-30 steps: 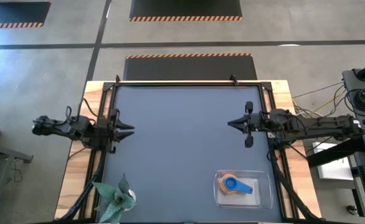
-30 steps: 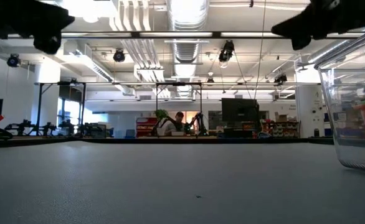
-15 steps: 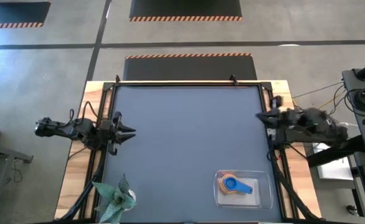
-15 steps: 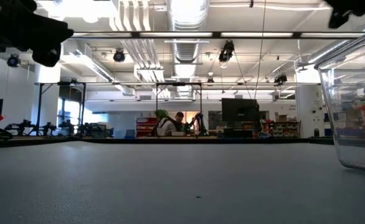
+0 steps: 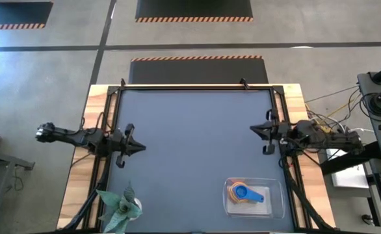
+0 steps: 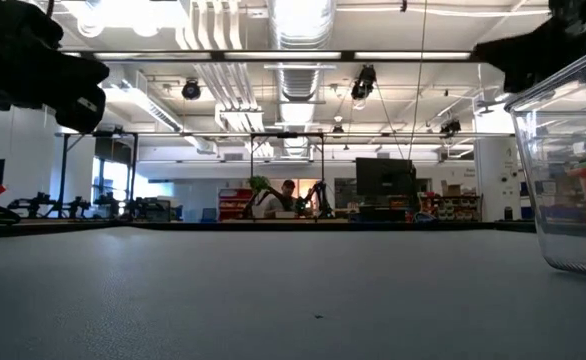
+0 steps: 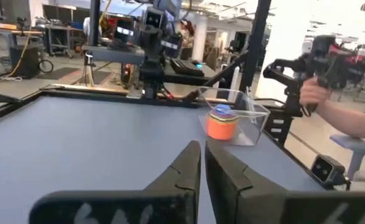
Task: Nest measuring cups in basket
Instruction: Return to Home Position
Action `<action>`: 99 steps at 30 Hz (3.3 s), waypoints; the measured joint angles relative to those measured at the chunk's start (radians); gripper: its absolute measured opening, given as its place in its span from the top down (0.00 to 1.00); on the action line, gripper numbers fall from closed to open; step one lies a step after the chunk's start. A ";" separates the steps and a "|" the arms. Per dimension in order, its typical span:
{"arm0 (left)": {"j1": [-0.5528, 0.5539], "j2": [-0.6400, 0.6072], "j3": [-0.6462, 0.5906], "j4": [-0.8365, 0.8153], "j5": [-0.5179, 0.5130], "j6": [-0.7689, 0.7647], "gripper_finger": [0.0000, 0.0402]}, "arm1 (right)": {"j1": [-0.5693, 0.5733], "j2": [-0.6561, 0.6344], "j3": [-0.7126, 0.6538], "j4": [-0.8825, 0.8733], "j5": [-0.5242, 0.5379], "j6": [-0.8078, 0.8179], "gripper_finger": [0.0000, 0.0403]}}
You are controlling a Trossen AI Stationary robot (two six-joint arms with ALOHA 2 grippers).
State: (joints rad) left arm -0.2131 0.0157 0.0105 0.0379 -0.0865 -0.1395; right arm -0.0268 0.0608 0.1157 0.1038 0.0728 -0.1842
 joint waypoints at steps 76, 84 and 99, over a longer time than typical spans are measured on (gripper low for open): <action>0.001 0.023 0.011 -0.019 -0.010 0.179 1.00 | 0.000 -0.006 -0.104 -0.069 0.033 0.149 0.98; 0.001 0.023 0.011 -0.019 -0.010 0.179 1.00 | 0.000 -0.006 -0.104 -0.069 0.033 0.148 0.98; 0.000 0.023 0.011 -0.019 -0.009 0.179 1.00 | 0.000 -0.006 -0.104 -0.069 0.033 0.150 0.98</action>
State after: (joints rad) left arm -0.2127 0.0387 0.0215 0.0193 -0.0959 0.0395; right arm -0.0269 0.0551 0.0116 0.0349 0.1057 -0.0341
